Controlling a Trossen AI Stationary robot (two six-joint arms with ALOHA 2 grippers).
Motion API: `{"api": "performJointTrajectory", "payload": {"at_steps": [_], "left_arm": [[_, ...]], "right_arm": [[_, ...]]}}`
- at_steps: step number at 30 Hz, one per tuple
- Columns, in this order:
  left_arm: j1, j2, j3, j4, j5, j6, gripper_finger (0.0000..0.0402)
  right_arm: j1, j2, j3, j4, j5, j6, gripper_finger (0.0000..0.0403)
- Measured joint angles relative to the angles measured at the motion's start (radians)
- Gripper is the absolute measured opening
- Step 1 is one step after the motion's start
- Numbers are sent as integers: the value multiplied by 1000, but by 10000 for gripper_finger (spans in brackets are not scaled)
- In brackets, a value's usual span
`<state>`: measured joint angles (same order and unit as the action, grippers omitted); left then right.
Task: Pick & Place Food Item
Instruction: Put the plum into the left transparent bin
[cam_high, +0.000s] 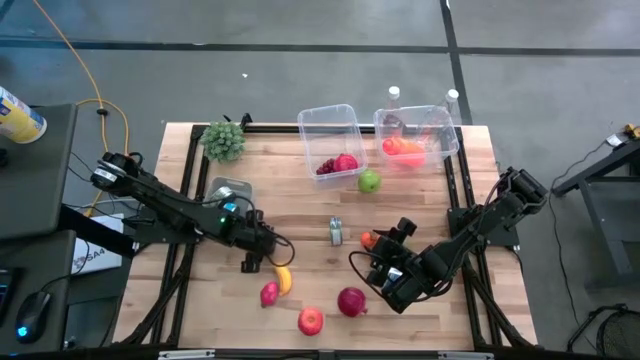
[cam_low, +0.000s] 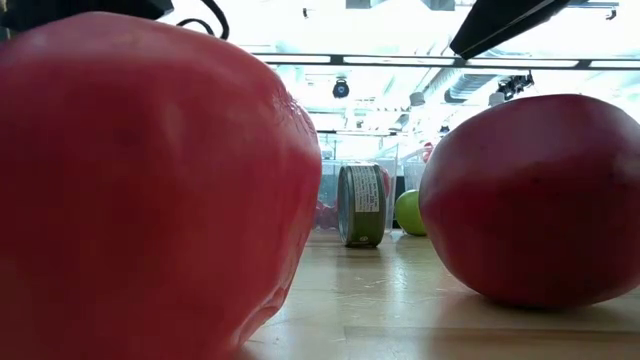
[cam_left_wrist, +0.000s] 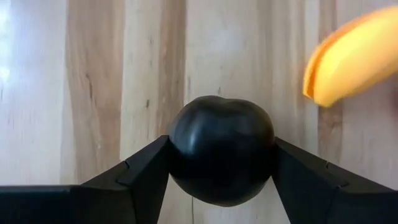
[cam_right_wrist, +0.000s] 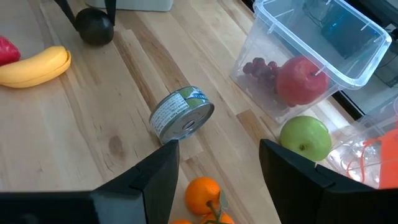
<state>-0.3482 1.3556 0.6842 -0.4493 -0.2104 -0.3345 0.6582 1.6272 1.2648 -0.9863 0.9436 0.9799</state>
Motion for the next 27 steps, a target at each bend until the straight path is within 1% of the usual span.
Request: {"api": "performJointTrajectory", "payload": {"at_steps": [2, 6, 9, 12, 15, 17, 20, 22, 25, 27], "left_arm": [[6, 0, 0, 1, -1, -30, 240], [7, -1, 7, 10, 0, -17, 239], [-3, -5, 37, 8, -1, -2, 239], [-35, -13, 77, 2, -17, 48, 239], [-64, -15, 126, -7, -54, 111, 239], [-73, -18, 155, -15, -94, 154, 239], [-81, -23, 188, -30, -149, 201, 239], [-86, -23, 204, -32, -167, 227, 239], [-102, -29, 209, -34, -184, 253, 239], [-117, -31, 210, -37, -228, 251, 239]], "right_arm": [[0, 0, 0, 8, 0, -16, 210], [0, 0, 0, 81, -1, -86, 210], [2, 0, 0, 250, -3, -184, 210], [13, 0, 0, 459, -41, -357, 210], [14, 0, 0, 632, -146, -512, 210], [5, 0, 0, 719, -256, -601, 210], [-23, 0, -13, 857, -438, -669, 210], [-51, -3, -58, 957, -537, -685, 210], [-88, -2, -160, 1090, -592, -689, 210], [-113, -4, -229, 1209, -609, -689, 210]]}}
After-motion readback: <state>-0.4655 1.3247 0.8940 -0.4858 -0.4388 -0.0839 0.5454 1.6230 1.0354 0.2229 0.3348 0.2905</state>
